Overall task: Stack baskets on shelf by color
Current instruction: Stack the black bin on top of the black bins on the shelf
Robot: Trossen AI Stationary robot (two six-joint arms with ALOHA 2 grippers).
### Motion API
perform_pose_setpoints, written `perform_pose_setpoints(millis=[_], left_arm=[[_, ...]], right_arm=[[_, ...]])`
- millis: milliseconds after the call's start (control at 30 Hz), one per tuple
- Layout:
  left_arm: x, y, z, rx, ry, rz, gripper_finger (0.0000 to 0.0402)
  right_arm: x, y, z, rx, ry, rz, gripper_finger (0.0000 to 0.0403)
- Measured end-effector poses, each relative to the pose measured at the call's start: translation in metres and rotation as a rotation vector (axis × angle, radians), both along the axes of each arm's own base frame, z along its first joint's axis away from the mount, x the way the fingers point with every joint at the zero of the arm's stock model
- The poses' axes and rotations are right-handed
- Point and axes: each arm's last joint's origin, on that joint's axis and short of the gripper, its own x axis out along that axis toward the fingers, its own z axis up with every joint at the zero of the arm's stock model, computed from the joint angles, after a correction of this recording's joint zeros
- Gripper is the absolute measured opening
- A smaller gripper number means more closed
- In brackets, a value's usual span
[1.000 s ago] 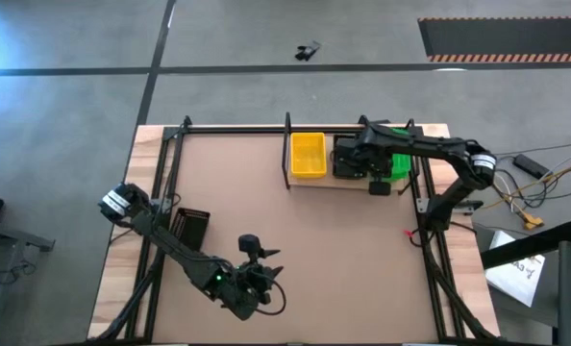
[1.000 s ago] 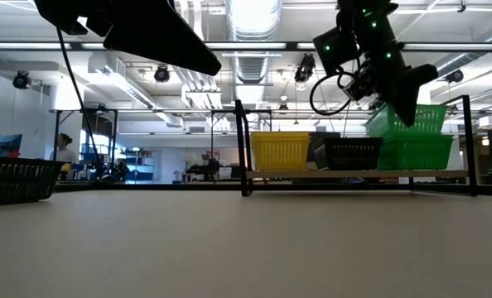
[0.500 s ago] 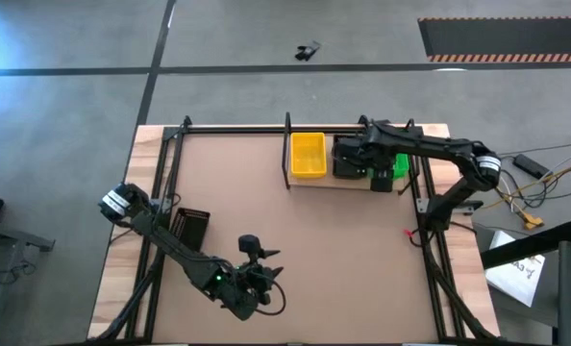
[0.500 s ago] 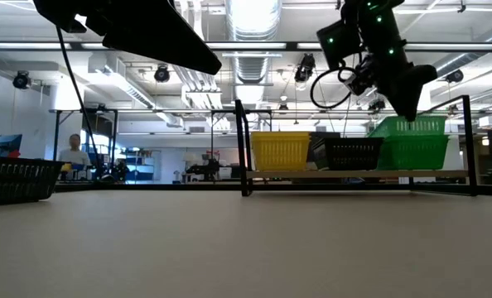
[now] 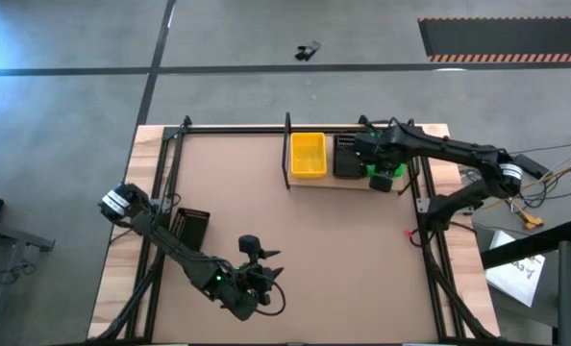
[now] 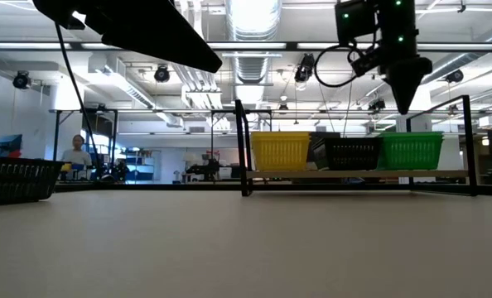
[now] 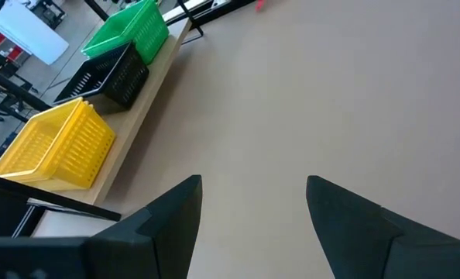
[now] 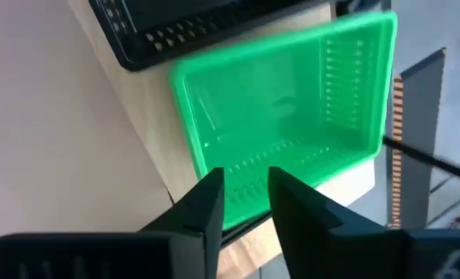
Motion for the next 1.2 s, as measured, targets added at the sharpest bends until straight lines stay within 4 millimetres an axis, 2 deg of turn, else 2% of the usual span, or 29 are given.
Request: perform_pose_setpoints(millis=[300,433,567,667,767,1000,1200], left_arm=[[-0.001,-0.002,0.003,-0.014,-0.017,-0.005,0.0217],[-0.013,-0.007,0.024,-0.037,-0.043,-0.038,0.0217],[-0.036,-0.014,0.048,-0.029,-0.018,-0.105,0.0217],[-0.055,-0.017,0.057,-0.067,0.135,-0.220,0.0217],[-0.071,-0.014,0.062,-0.212,0.315,-0.238,0.0216],[-0.104,0.003,0.040,-0.446,0.769,-0.019,0.0192],[-0.123,0.017,0.025,-0.456,0.961,0.192,0.0163]], right_arm=[[-0.023,0.011,-0.017,-0.055,-0.140,-0.091,0.0044],[-0.027,0.030,-0.023,-0.092,-0.306,-0.068,0.0020],[-0.025,0.065,-0.024,-0.092,-0.556,0.033,0.0010],[-0.022,0.098,-0.029,-0.062,-0.753,0.125,0.0009],[-0.021,0.133,-0.040,-0.060,-0.899,0.236,0.0009],[-0.028,0.204,-0.078,-0.047,-1.071,0.412,0.0009],[-0.036,0.248,-0.105,-0.060,-1.104,0.495,0.0009]])
